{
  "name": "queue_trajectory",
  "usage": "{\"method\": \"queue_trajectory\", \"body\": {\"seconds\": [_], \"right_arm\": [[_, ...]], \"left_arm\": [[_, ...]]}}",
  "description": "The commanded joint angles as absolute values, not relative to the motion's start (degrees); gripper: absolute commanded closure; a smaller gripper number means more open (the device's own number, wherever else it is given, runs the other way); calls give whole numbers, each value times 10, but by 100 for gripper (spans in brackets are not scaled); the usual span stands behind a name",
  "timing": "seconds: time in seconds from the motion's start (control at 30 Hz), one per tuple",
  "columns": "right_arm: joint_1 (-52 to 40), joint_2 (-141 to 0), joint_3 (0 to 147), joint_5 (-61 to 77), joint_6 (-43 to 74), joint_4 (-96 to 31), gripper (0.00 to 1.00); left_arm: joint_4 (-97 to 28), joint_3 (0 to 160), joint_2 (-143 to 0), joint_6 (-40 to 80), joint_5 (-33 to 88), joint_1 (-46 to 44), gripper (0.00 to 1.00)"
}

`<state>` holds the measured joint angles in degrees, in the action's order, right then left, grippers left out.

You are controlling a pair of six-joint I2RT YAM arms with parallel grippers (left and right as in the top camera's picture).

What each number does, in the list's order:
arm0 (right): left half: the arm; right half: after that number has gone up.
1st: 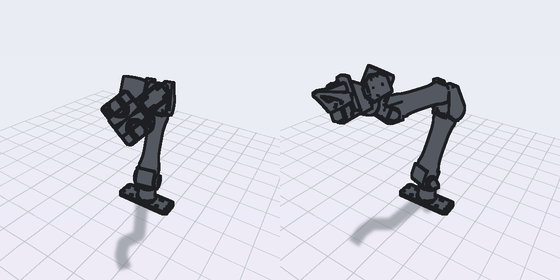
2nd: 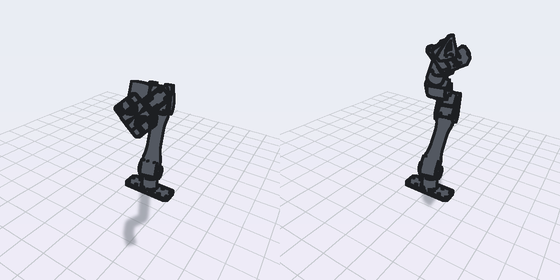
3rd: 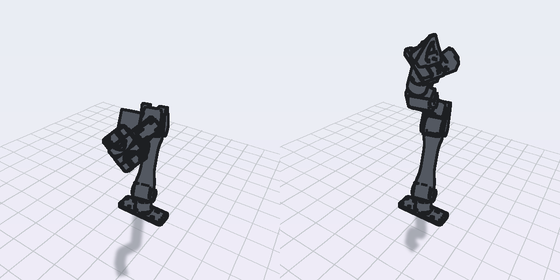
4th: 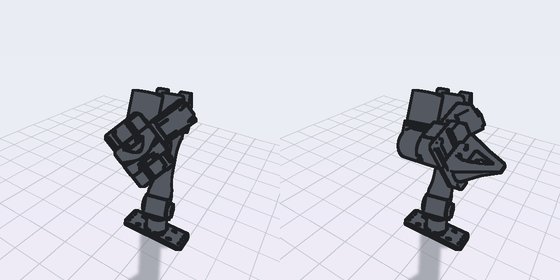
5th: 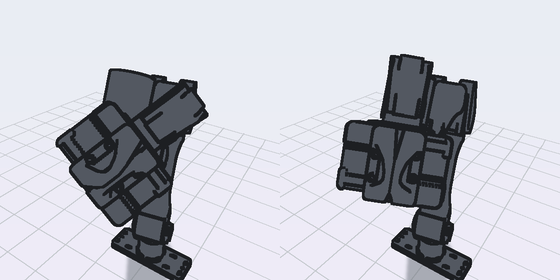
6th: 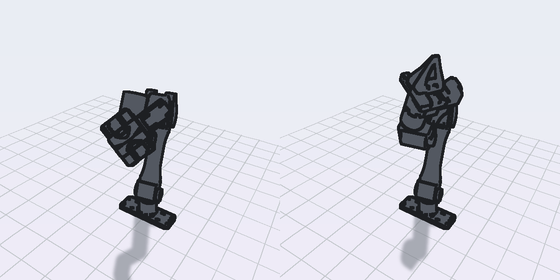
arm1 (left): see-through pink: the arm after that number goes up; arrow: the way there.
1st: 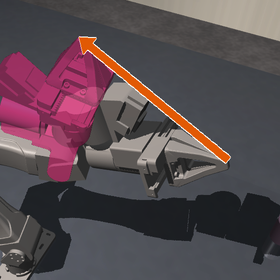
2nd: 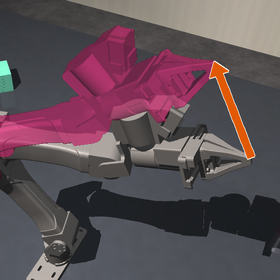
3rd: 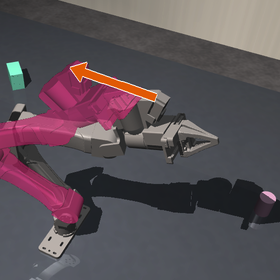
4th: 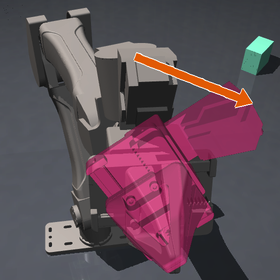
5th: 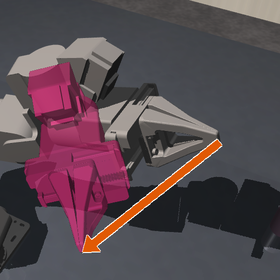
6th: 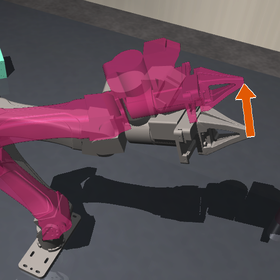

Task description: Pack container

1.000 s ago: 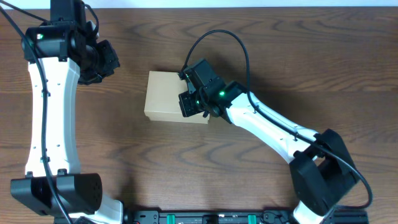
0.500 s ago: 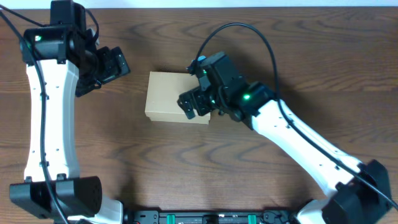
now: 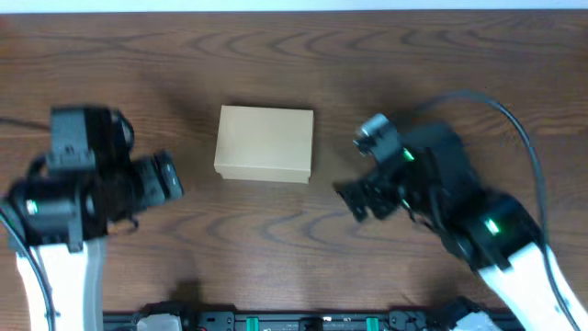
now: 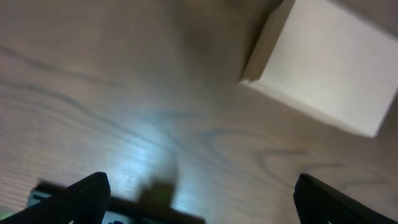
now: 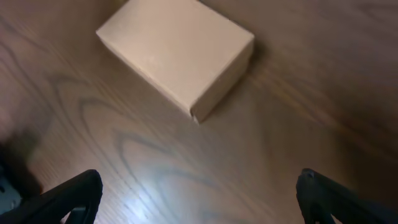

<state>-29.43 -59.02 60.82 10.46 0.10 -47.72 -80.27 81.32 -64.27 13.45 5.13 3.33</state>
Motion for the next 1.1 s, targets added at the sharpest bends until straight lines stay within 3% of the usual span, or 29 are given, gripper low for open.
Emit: {"method": "queue_trajectory", "body": {"seconds": [0.0,0.17,0.37,0.63,1.07], "right_arm": [[-283,-497,547,105,-6,-478,1],[-280,-310,441,105,19,-508,1],[-280,-189,395,86,36,-540,1],[-281,-183,394,29,47,-530,1],[-281,-183,394,29,47,-538,1]], "left_arm": [[-786,744,-572,129,45,35,5],[-716,609,-420,141,84,35,5],[-674,538,-343,187,114,35,5],[-601,527,-343,195,135,35,4],[-600,527,-343,196,132,34,5]]}}
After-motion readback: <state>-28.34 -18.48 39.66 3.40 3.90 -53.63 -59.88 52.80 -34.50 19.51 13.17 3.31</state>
